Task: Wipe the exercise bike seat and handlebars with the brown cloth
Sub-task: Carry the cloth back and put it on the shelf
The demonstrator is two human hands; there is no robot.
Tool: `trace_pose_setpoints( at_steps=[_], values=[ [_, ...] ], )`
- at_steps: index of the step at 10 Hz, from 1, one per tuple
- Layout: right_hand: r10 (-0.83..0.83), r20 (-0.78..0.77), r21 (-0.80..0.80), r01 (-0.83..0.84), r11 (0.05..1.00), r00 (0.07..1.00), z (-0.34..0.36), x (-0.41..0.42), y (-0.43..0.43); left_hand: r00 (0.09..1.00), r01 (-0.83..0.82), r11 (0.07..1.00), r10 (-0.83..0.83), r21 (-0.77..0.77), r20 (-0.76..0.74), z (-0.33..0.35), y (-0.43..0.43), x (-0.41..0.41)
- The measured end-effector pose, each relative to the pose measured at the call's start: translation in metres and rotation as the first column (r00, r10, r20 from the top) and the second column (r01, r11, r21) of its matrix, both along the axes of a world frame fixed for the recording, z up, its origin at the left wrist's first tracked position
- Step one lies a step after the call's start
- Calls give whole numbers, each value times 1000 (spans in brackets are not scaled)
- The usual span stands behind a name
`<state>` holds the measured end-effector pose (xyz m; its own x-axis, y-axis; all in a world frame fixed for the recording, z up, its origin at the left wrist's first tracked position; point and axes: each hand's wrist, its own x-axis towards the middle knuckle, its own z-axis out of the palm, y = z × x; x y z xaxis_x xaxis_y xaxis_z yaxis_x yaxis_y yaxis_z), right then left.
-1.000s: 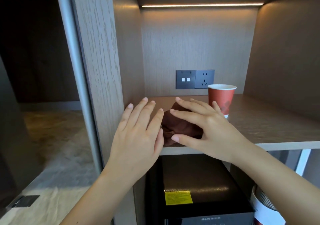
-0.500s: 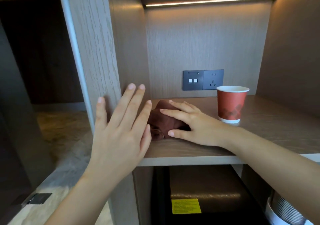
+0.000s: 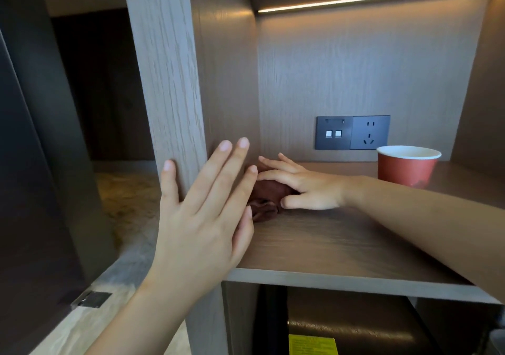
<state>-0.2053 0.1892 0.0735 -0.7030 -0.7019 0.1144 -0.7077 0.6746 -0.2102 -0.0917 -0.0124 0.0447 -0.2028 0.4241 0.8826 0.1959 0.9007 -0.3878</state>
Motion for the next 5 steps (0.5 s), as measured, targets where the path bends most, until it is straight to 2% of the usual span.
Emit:
trace_pose_setpoints(
  at_steps=[3,4,5],
  values=[
    [-19,-147,140,40,989,989,8,11,2,1000,-13,1000,13,29,-3,0,9,2],
    [-75,-184,143,102,984,980,13,27,3,999,16,998,-17,53,34,0,14,6],
    [-168,-210,44,181,982,963,17,52,8,996,48,997,-53,66,77,0,26,10]
  ],
)
